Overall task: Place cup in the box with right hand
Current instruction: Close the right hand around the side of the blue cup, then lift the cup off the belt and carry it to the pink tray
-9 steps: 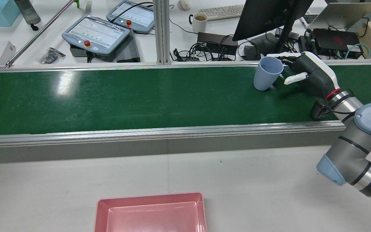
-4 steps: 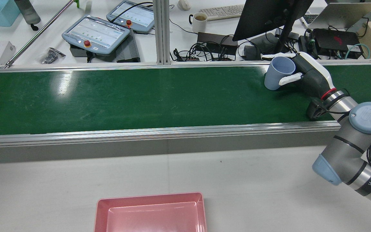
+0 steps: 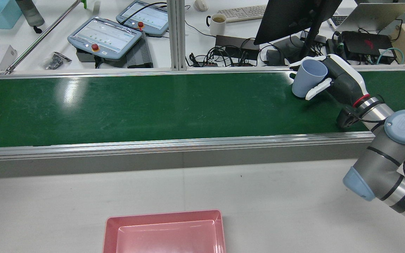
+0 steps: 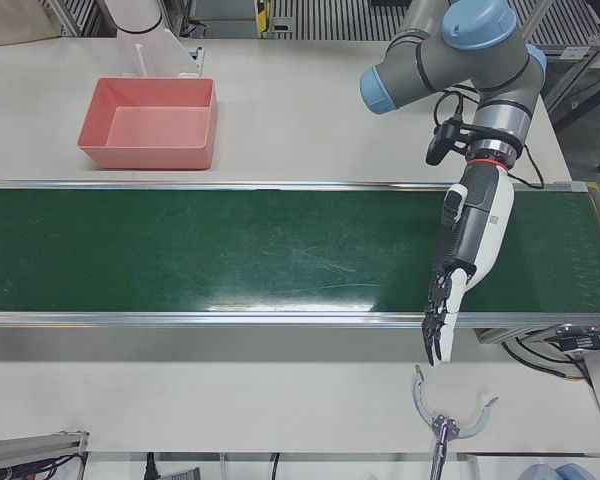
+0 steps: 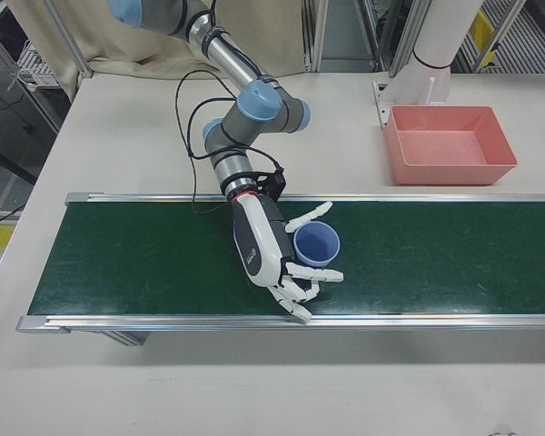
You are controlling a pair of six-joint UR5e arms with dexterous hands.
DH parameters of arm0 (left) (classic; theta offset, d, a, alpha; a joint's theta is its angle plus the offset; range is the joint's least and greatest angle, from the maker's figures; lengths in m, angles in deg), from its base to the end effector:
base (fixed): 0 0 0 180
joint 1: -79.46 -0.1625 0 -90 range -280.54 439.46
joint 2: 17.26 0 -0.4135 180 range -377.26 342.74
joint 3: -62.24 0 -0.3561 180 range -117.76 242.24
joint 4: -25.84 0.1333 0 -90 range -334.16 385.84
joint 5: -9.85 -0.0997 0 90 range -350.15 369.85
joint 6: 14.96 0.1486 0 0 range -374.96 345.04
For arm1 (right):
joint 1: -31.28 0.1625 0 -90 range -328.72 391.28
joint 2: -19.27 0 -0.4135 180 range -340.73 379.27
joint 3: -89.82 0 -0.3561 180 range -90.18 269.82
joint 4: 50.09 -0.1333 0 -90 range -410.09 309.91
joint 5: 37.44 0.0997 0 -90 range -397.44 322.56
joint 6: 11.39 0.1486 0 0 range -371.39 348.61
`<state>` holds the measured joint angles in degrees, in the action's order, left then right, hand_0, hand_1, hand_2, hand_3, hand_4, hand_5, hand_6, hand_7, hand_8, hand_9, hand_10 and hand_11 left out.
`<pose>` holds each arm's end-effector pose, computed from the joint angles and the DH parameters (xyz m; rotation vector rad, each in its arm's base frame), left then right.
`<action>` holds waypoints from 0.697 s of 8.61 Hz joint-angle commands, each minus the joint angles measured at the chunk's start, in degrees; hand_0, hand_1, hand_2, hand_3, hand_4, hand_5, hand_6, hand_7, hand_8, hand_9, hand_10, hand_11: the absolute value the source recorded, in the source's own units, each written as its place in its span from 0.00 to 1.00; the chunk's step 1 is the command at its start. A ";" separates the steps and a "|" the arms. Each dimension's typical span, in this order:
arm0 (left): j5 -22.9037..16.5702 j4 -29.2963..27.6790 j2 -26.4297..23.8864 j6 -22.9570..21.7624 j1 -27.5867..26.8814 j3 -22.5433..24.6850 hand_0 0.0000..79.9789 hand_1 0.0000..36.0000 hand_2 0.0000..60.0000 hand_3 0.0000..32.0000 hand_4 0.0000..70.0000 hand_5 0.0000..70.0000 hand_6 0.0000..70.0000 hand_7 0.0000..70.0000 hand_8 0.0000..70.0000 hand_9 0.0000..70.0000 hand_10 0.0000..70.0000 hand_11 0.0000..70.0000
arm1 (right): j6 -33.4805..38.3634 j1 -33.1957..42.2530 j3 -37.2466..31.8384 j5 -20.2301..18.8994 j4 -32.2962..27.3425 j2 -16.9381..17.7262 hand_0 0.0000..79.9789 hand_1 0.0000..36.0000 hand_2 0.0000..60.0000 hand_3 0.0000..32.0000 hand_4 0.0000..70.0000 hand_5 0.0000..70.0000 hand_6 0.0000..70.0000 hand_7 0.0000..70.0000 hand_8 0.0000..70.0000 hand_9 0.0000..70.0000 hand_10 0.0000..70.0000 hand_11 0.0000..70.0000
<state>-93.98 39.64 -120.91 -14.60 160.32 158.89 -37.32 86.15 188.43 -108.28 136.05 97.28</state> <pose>-0.0034 -0.5943 0.5235 -0.3938 2.1107 -1.8773 -0.1849 -0.5792 0.5032 0.1097 -2.2024 1.6468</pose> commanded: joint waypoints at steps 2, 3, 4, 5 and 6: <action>-0.06 0.09 0.03 -0.01 0.00 0.03 0.00 0.00 0.00 0.00 0.00 0.00 0.00 0.00 0.00 0.00 0.00 0.00 | -0.09 2.51 3.32 -0.17 0.01 0.56 0.60 0.66 1.00 0.00 0.50 0.19 0.58 1.00 0.89 1.00 0.55 0.78; -0.06 0.00 0.03 -0.01 0.00 0.03 0.00 0.00 0.00 0.00 0.00 0.00 0.00 0.00 0.00 0.00 0.00 0.00 | -0.26 3.05 7.70 -0.26 1.32 1.26 0.59 0.67 1.00 0.00 0.42 0.19 0.58 1.00 0.89 1.00 0.57 0.81; -0.06 0.00 0.03 -0.01 0.00 0.03 0.00 0.00 0.00 0.00 0.00 0.00 0.00 0.00 0.00 0.00 0.00 0.00 | -2.18 1.83 15.05 -0.35 7.85 1.70 0.59 0.68 1.00 0.00 0.39 0.19 0.58 1.00 0.88 1.00 0.56 0.80; 0.03 -0.09 0.03 -0.01 0.00 0.03 0.00 0.00 0.00 0.00 0.00 0.00 0.00 0.00 0.00 0.00 0.00 0.00 | -6.55 -1.66 23.74 -0.09 14.45 0.92 0.60 0.70 1.00 0.00 0.42 0.19 0.58 1.00 0.88 1.00 0.55 0.79; -0.06 0.00 0.03 -0.01 0.00 0.03 0.00 0.00 0.00 0.00 0.00 0.00 0.00 0.00 0.00 0.00 0.00 0.00 | -10.94 -5.35 29.13 0.26 17.30 -1.26 0.59 0.69 1.00 0.00 0.41 0.19 0.58 1.00 0.87 1.00 0.56 0.80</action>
<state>-94.01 39.61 -120.88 -14.61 160.32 158.92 -40.45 86.95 203.55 -108.49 144.05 98.44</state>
